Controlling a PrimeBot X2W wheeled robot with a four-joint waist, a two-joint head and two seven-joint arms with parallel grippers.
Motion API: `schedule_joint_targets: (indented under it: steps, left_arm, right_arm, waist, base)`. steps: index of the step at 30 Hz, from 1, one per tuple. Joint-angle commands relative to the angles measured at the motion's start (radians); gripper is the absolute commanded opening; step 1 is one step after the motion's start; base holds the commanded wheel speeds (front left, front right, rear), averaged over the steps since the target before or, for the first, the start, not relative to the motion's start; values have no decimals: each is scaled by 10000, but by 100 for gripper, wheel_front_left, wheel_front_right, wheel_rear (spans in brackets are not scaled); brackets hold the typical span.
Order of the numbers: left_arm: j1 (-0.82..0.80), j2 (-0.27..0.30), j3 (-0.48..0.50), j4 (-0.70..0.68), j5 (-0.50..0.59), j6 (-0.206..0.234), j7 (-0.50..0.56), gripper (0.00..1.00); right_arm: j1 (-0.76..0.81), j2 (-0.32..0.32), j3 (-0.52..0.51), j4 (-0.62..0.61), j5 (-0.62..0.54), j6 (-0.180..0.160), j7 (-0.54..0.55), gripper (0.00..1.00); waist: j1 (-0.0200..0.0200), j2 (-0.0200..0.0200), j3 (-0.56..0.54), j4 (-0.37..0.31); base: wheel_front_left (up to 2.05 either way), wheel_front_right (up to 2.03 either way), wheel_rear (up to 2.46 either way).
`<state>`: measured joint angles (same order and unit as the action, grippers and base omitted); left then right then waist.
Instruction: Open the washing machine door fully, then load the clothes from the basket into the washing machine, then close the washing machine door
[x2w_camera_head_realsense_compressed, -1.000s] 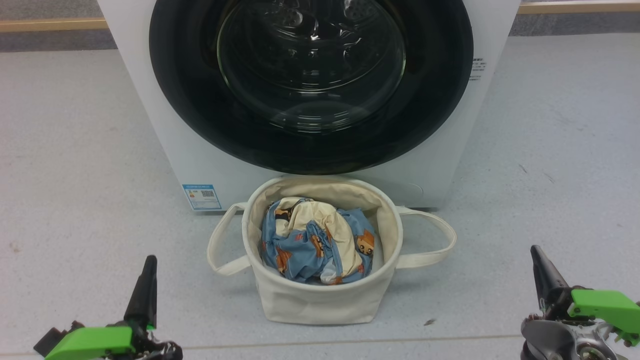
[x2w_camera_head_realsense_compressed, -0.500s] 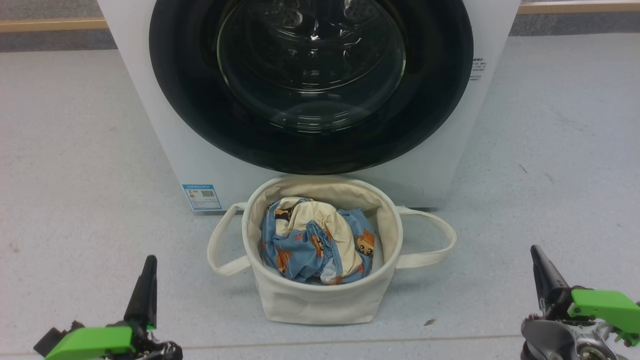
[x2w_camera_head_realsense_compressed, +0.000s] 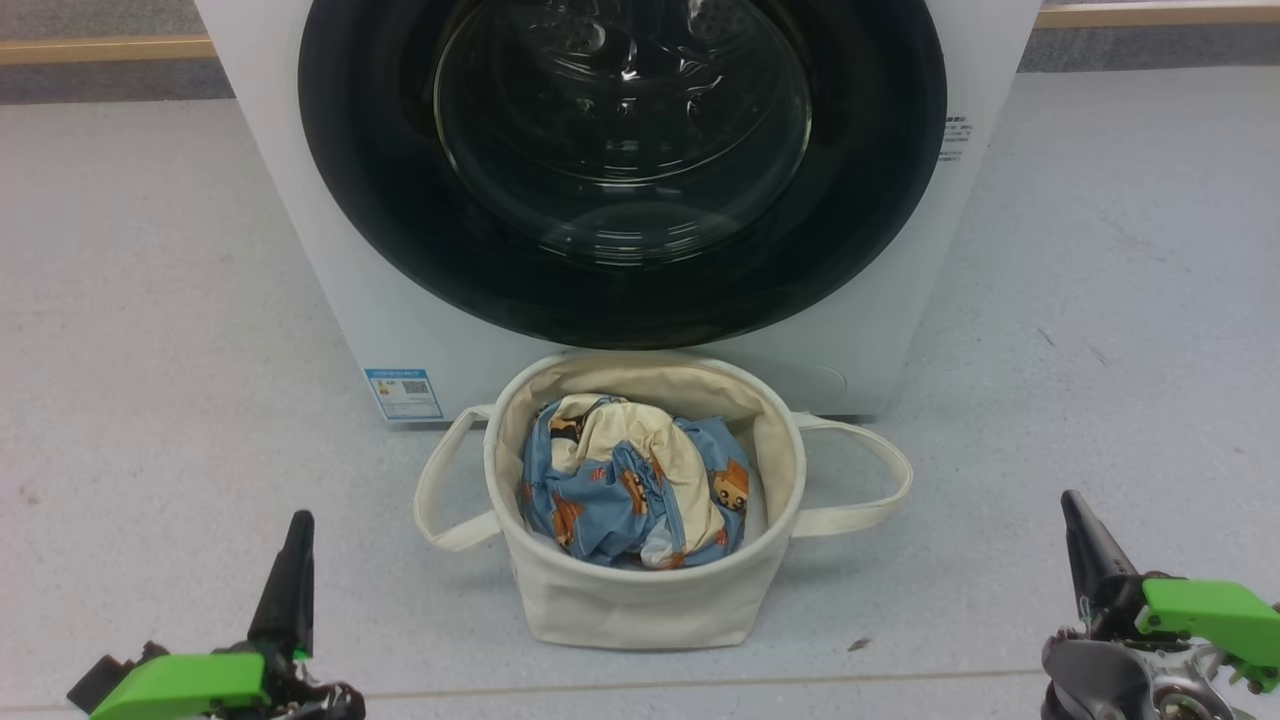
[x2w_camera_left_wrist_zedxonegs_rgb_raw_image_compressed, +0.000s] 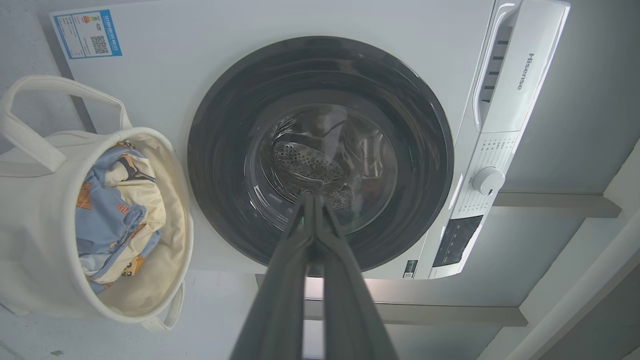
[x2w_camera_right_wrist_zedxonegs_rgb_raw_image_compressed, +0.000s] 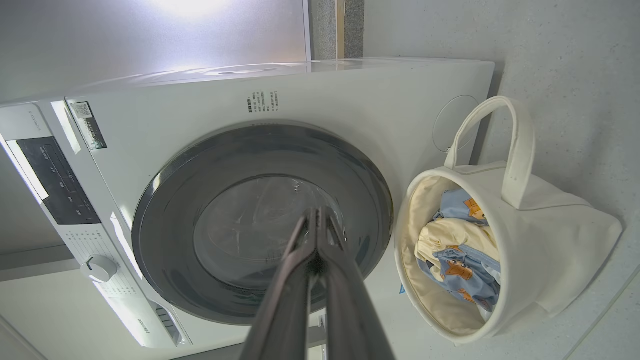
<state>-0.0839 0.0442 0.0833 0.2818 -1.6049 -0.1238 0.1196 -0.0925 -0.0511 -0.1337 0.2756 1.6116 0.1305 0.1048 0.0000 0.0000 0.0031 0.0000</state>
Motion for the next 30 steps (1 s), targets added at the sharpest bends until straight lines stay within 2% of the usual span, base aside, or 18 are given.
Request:
schedule_joint_targets:
  steps: [1, 5, 6, 7, 8, 16, 20, 30]
  left_arm:
    - [-240, 60, 303, -368, -39, -69, -65, 0]
    - [-240, 60, 303, -368, -39, -69, -65, 0]
    - [-1, 0, 2, 9, -1, 2, -1, 100]
    - [1, -2, -3, 109, -2, 8, 2, 0]
    - [51, -15, -19, 296, -1, 9, 5, 100]
    - [-70, 31, 116, 450, -69, 174, -93, 100]
    - [-158, 77, 165, 439, -68, 203, -133, 100]
    - [-377, 219, 218, 459, 32, 275, -228, 100]
  right_arm:
    - [-156, 8, 189, -309, -39, 2, 93, 0]
    - [-156, 8, 189, -309, -39, 2, 93, 0]
    - [-2, 0, 1, 9, 2, 0, -3, 100]
    - [-5, 0, 11, 111, 4, 2, -9, 0]
    - [25, 10, 17, 307, 3, 2, -7, 100]
    - [-163, 24, 108, 536, 137, 2, -197, 100]
    - [-286, 19, 161, 516, 144, 2, -300, 100]
    - [-586, 19, 277, 539, 262, 2, -474, 100]
  waist:
    - [0, 0, 0, 0]
    - [0, 0, 0, 0]
    - [0, 0, 0, 0]
    - [0, 0, 0, 1]
    - [0, 0, 0, 0]
    - [22, 0, -23, 42]
    - [2, 0, -9, 62]
    - [0, 0, -16, 95]
  base:
    - [0, 0, 0]
    - [0, 0, 0]
    - [0, 0, 0]
    - [0, 0, 0]
    - [0, 0, 0]
    - [0, 0, 0]
    - [0, 0, 0]
    - [0, 0, 0]
